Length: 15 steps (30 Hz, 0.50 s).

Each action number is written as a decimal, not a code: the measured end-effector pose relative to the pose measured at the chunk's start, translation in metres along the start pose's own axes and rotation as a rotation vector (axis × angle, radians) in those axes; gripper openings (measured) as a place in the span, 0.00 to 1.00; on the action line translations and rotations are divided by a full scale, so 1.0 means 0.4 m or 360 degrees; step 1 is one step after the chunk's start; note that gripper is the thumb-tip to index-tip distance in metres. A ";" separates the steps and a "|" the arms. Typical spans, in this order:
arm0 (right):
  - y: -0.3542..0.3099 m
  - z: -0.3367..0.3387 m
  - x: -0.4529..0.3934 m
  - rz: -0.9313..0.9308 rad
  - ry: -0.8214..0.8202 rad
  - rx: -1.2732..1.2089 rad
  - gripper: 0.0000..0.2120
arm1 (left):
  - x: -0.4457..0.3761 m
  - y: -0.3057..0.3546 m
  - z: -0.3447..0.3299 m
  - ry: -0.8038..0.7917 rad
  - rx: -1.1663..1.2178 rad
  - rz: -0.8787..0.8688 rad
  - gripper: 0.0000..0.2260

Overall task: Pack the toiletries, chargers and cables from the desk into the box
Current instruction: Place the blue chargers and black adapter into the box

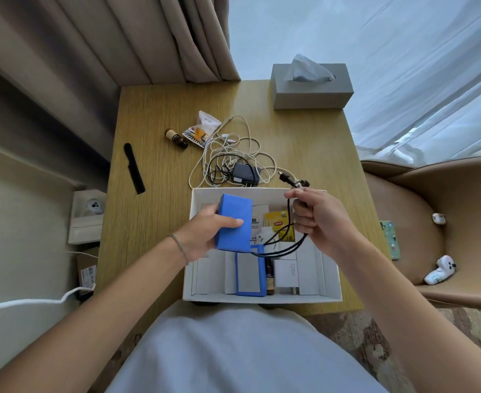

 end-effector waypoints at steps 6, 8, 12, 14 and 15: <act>0.005 0.006 0.010 0.0021 0.0017 -0.0038 0.13 | -0.089 -0.089 -0.003 0.0263 -0.0024 0.0151 0.18; 0.017 0.009 0.018 0.0005 -0.0002 -0.0063 0.12 | -0.107 -0.102 -0.010 0.0240 -0.0139 0.0181 0.16; 0.052 0.003 0.031 -0.0050 -0.0111 -0.0155 0.13 | -0.133 -0.107 -0.046 -0.0069 -0.0265 0.0190 0.22; 0.068 -0.002 0.031 -0.0097 -0.0187 -0.0297 0.13 | -0.144 -0.098 -0.064 -0.0205 -0.0303 0.0157 0.26; 0.074 -0.004 0.029 -0.0120 -0.0211 -0.0376 0.13 | -0.152 -0.090 -0.067 -0.0215 -0.0321 0.0119 0.26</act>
Point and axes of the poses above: each hand's wrist, its own x-axis away from the middle knuckle, its own z-axis out of the back of the hand, y = z × x, the point moved 8 cm from there along -x, towards the middle knuckle, and after that the axes turned 13 degrees about -z, right-handed, at the moved point
